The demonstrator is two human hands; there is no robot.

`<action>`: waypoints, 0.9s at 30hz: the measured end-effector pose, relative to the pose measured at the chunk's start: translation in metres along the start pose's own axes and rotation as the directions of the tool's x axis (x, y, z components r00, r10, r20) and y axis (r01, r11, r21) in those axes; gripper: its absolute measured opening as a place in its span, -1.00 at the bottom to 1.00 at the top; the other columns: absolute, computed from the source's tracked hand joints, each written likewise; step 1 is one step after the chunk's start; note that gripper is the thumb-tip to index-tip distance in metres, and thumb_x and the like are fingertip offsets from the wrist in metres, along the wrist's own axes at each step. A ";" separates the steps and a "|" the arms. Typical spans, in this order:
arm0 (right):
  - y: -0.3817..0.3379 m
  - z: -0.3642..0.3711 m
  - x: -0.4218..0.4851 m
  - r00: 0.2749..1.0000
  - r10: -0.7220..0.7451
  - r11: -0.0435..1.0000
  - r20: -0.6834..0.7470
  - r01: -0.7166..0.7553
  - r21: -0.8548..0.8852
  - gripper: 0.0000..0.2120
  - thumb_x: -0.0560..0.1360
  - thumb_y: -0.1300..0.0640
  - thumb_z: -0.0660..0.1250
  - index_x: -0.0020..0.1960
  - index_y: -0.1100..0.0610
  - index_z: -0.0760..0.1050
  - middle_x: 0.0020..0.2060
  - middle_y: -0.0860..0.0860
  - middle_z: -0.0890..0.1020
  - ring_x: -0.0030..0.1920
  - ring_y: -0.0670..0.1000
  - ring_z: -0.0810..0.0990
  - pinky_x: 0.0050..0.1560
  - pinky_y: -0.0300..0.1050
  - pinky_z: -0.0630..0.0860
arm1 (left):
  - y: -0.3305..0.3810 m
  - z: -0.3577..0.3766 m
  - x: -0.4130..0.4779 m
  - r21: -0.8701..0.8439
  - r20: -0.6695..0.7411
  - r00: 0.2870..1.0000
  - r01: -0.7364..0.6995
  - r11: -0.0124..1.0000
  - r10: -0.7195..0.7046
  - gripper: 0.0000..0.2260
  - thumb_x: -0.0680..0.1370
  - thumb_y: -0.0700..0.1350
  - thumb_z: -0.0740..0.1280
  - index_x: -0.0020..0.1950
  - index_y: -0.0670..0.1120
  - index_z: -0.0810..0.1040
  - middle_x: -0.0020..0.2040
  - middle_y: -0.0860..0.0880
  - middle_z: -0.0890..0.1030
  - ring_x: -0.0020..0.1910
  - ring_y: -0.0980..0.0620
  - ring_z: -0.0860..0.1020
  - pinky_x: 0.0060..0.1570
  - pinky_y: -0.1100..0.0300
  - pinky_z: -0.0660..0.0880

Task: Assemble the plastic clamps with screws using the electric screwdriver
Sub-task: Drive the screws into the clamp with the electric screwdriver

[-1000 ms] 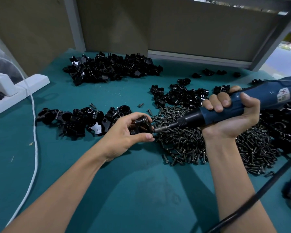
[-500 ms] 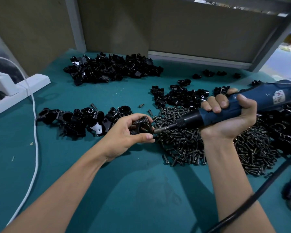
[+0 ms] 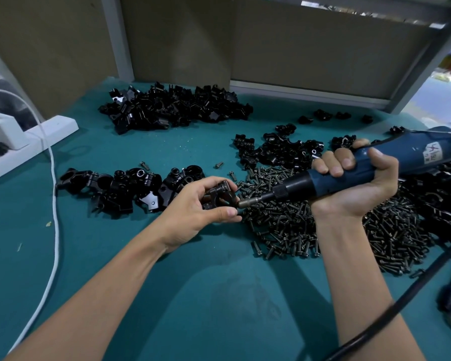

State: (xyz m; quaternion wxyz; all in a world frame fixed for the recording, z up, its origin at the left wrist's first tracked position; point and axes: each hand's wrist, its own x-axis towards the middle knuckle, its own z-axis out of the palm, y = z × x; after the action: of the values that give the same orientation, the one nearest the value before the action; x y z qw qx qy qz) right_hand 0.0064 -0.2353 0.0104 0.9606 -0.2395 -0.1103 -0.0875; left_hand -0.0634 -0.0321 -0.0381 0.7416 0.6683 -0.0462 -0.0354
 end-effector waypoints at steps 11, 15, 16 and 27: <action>-0.001 -0.001 0.001 1.000 0.005 1.000 0.001 -0.005 0.004 -0.88 0.30 0.06 0.18 -0.22 0.09 0.39 -0.52 -0.08 0.35 -0.55 -0.09 0.30 -0.48 -0.25 0.31 | -0.001 0.000 0.001 -0.015 0.000 1.000 0.011 1.000 -0.011 -0.66 0.34 -0.22 0.50 0.09 -0.08 0.59 -0.03 -0.03 0.65 -0.02 -0.18 0.69 0.15 -0.05 0.58; -0.001 0.000 0.001 1.000 0.006 1.000 -0.001 -0.006 -0.007 -0.88 0.31 0.06 0.18 -0.21 0.09 0.38 -0.52 -0.08 0.35 -0.55 -0.09 0.30 -0.47 -0.24 0.30 | 0.000 0.001 0.000 0.005 0.002 1.000 0.005 1.000 -0.005 -0.65 0.33 -0.20 0.50 0.09 -0.07 0.59 0.05 -0.13 0.63 -0.02 -0.17 0.70 0.12 0.03 0.60; -0.001 0.000 0.001 1.000 0.006 1.000 -0.003 -0.006 -0.005 -0.88 0.31 0.06 0.17 -0.21 0.10 0.38 -0.52 -0.08 0.35 -0.55 -0.09 0.30 -0.47 -0.24 0.30 | 0.000 0.001 0.000 0.000 0.006 1.000 0.009 1.000 -0.009 -0.65 0.33 -0.20 0.50 0.09 -0.06 0.59 0.03 -0.12 0.64 -0.03 -0.17 0.70 0.11 0.04 0.60; 0.000 0.000 0.000 1.000 0.002 1.000 -0.022 -0.002 -0.006 -0.89 0.32 0.06 0.17 -0.22 0.10 0.38 -0.51 -0.08 0.35 -0.54 -0.09 0.30 -0.46 -0.24 0.30 | 0.003 0.001 -0.001 0.033 0.002 1.000 0.011 0.999 -0.011 -0.64 0.33 -0.20 0.51 0.10 -0.06 0.58 0.13 -0.25 0.60 -0.06 -0.16 0.71 0.04 0.14 0.62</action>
State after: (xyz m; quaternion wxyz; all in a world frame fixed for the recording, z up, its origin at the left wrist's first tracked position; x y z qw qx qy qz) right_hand 0.0062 -0.2352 0.0102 0.9612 -0.2415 -0.0990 -0.0895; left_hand -0.0644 -0.0331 -0.0355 0.7302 0.6806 -0.0438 -0.0396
